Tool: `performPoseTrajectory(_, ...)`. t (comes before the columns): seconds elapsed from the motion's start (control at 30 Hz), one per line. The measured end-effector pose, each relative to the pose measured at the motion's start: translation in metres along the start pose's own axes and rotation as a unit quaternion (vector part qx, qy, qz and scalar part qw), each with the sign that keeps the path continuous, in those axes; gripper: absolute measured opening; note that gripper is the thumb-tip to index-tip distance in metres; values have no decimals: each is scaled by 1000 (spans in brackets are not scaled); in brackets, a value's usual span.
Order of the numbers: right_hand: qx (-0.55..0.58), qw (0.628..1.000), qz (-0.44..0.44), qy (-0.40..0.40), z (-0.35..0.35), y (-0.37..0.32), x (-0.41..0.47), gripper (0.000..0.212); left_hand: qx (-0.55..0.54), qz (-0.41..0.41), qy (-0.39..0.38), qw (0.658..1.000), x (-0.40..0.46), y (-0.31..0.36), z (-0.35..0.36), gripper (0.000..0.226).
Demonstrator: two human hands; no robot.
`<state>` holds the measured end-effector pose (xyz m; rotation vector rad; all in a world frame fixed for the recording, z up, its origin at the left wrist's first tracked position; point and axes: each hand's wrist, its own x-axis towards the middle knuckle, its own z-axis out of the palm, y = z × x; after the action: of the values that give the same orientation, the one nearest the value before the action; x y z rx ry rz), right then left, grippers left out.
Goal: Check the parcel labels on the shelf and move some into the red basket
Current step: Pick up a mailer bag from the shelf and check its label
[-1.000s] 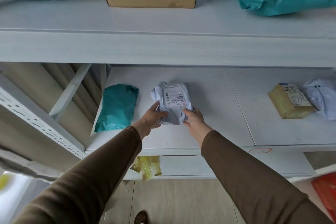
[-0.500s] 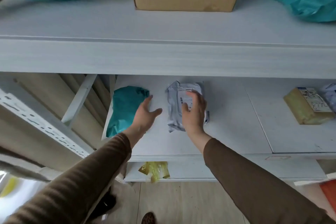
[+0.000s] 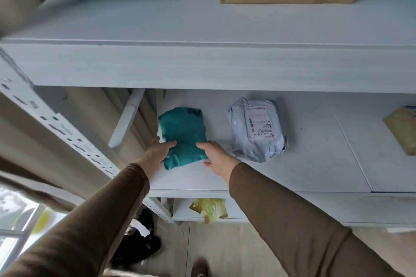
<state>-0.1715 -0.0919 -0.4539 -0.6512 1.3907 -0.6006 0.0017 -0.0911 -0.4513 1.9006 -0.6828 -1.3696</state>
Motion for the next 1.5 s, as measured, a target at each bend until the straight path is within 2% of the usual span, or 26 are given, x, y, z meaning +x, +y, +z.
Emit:
performPoseTrajectory(0.13,10,1000,-22,-10,-11,-5,-16,36,-45,-16,-51,998,-22,-1,-4,48)
performPoseTrajectory(0.17,11,999,-34,-11,-16,-4,-20,34,-55,-14,-65,996,-30,-2,-4,47)
performPoseTrajectory(0.4,77,985,-146,-43,-69,20,-88,40,-206,42,-95,973,-112,-18,13,98)
performPoseTrajectory(0.47,95,978,-173,-62,-92,32,-118,45,-241,40,-133,960,-146,-27,21,93)
performPoseTrajectory(0.57,110,969,-201,-97,-128,53,-164,47,-204,53,-219,953,-198,-40,35,57)
performPoseTrajectory(0.6,112,966,-207,-107,-140,59,-180,46,-203,59,-239,948,-213,-46,40,51)
performPoseTrajectory(0.77,71,962,-231,-126,-190,87,-245,49,-202,90,-283,933,-271,-66,66,69)
performPoseTrajectory(0.83,68,958,-242,-137,-205,94,-265,49,-194,96,-292,932,-288,-72,77,78)
performPoseTrajectory(0.97,42,954,-277,-105,-225,100,-296,48,-201,95,-293,930,-308,-77,93,64)
performPoseTrajectory(1.03,4,949,-315,-19,-230,101,-305,42,-199,98,-279,934,-315,-77,95,64)
performPoseTrajectory(1.1,-7,924,-372,91,-236,102,-306,26,-180,125,-260,940,-323,-74,95,63)
performPoseTrajectory(1.13,-4,915,-388,112,-237,100,-307,19,-165,148,-248,943,-327,-72,96,58)
performPoseTrajectory(1.2,10,932,-355,75,-236,97,-307,27,-126,213,-221,943,-334,-70,97,53)
performPoseTrajectory(1.27,62,968,-241,-16,-232,94,-306,51,-59,304,-174,935,-338,-69,97,58)
performPoseTrajectory(1.3,101,976,-187,-57,-231,93,-304,63,12,371,-134,919,-340,-68,97,59)
performPoseTrajectory(1.33,141,974,-149,-93,-230,94,-303,71,105,454,-85,881,-341,-68,96,59)
performPoseTrajectory(1.37,175,969,-129,-114,-230,94,-300,76,208,543,-25,813,-340,-69,95,58)
performPoseTrajectory(1.43,214,960,-129,-127,-232,95,-302,64,343,679,63,646,-340,-70,93,59)
performPoseTrajectory(1.47,225,955,-138,-133,-233,95,-305,54,369,715,78,588,-339,-70,92,58)
performPoseTrajectory(1.5,237,950,-142,-144,-236,95,-306,50,379,740,85,550,-339,-73,90,56)
